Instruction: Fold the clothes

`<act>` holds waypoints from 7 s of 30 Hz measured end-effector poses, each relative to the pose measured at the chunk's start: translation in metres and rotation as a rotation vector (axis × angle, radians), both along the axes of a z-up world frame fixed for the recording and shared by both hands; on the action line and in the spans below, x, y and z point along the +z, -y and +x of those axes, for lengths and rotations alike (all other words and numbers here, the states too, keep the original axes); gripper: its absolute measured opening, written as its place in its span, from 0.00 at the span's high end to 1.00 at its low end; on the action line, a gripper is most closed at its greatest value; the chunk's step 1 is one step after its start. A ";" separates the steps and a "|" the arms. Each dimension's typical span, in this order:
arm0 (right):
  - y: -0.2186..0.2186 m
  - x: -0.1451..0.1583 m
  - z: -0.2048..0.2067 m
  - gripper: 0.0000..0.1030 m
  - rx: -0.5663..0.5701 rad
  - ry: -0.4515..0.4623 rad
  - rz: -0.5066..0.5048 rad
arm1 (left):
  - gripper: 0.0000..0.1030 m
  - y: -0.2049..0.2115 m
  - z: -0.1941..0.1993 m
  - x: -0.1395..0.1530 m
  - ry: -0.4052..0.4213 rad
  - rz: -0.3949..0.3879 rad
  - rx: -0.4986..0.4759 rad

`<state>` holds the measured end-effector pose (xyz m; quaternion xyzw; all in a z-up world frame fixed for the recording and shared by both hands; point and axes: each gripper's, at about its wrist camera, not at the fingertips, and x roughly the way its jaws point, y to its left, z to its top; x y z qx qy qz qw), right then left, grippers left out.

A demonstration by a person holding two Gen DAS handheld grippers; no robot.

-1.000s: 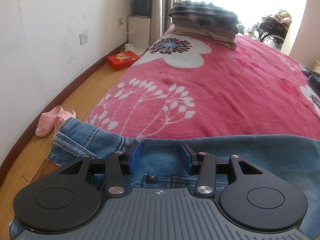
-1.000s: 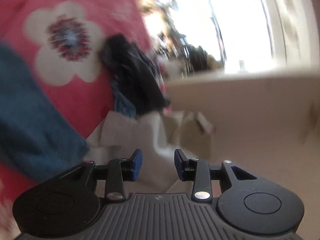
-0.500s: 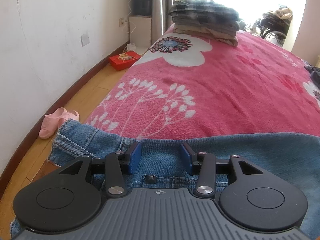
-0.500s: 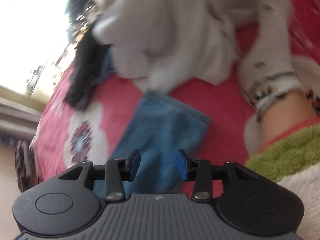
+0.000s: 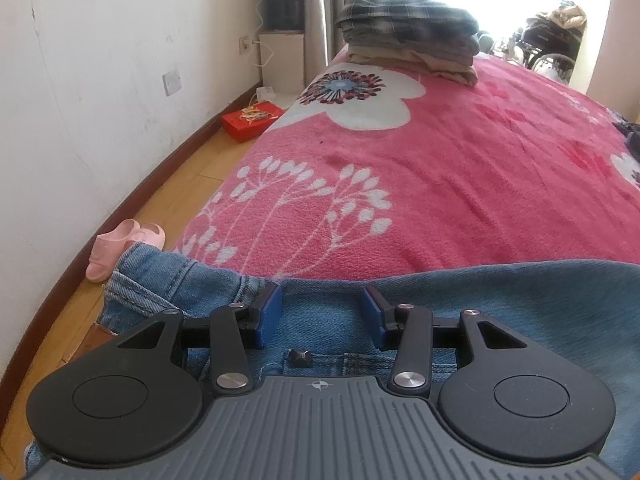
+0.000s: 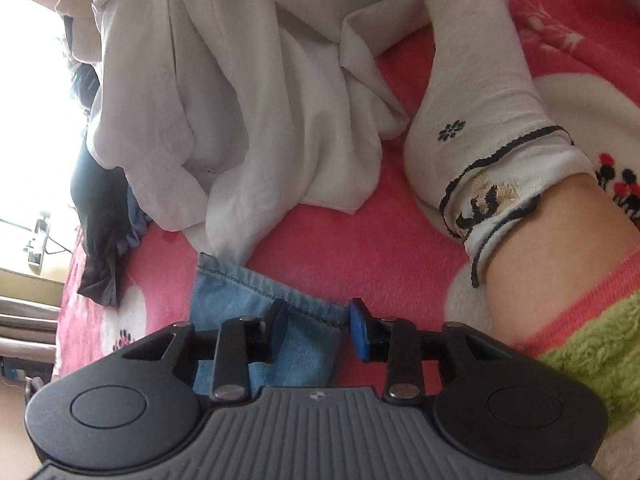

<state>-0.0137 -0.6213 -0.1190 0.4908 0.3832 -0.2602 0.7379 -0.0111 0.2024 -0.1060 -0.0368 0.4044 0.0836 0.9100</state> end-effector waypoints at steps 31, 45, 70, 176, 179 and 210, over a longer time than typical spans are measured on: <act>0.000 0.062 0.006 0.92 0.217 -0.003 -0.306 | 0.56 0.001 0.001 0.000 -0.005 0.010 -0.007; -0.006 0.075 0.009 0.92 0.289 0.032 -0.390 | 0.56 0.001 0.002 0.000 -0.007 0.001 -0.007; -0.010 0.022 0.108 0.51 0.423 -0.170 -0.310 | 0.56 0.004 0.005 -0.001 -0.015 0.022 -0.006; -0.267 0.013 0.056 1.00 1.310 0.222 -0.411 | 0.54 0.005 -0.003 -0.007 0.051 0.024 -0.034; -0.182 0.006 0.092 1.00 1.061 0.244 -0.317 | 0.54 0.006 -0.002 -0.007 0.051 0.031 -0.034; -0.020 0.018 0.000 0.60 0.244 0.142 -0.157 | 0.52 0.017 -0.003 -0.007 0.045 0.105 -0.030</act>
